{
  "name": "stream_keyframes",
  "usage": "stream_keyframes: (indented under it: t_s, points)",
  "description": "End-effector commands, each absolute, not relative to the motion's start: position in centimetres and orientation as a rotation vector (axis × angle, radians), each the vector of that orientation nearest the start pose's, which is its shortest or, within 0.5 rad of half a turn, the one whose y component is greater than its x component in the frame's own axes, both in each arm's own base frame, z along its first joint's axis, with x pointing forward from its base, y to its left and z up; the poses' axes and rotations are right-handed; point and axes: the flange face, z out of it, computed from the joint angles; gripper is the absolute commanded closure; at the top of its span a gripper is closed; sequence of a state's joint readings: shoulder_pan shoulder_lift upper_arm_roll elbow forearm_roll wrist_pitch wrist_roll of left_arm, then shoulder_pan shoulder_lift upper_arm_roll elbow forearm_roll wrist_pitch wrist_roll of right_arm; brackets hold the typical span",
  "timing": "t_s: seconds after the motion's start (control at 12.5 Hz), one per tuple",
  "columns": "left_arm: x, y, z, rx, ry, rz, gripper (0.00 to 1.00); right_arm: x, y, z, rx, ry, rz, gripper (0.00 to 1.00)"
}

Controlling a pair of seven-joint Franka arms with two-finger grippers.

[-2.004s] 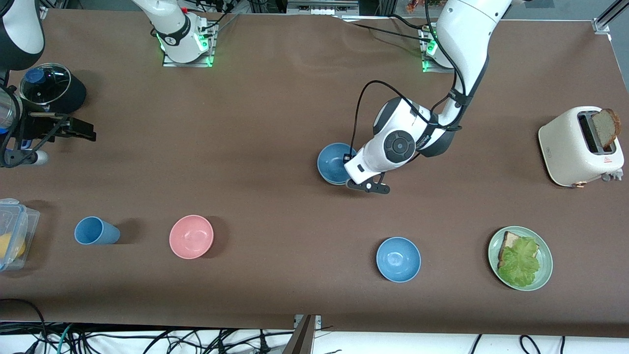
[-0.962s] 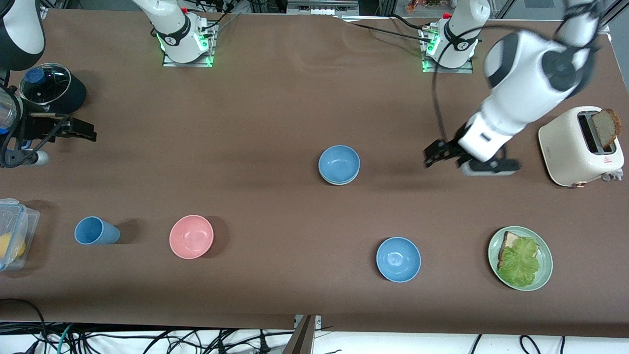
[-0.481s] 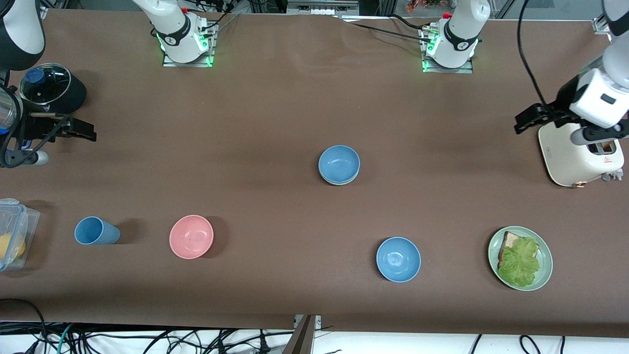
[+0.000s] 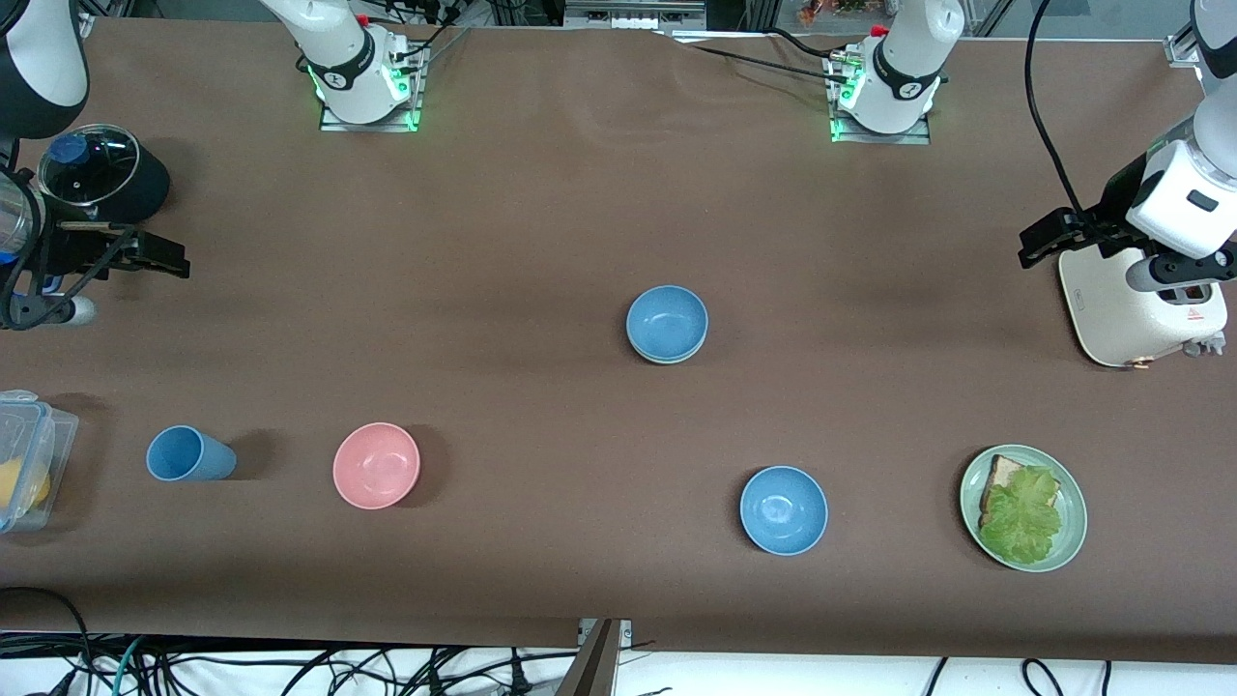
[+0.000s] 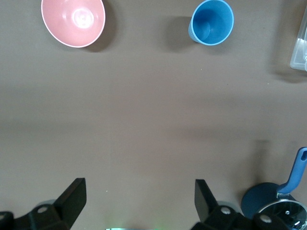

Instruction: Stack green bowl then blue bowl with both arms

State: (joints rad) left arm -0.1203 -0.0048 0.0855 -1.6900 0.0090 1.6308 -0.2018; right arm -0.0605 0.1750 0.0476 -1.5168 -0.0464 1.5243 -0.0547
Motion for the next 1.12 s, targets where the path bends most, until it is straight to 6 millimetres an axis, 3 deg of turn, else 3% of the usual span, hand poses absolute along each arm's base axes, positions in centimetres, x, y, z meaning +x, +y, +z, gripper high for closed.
stream_keyframes:
  t_s: [0.0,1.04]
  points:
    - [55.92,-2.17,58.12,-3.139,-0.238,0.086,0.00,59.49,-1.31,54.82,-3.152,-0.058,0.250,0.00]
    - [56.07,-2.11,58.93,-3.175,-0.254,0.074,0.00,59.49,-1.40,54.82,-3.153,-0.053,0.250,0.00]
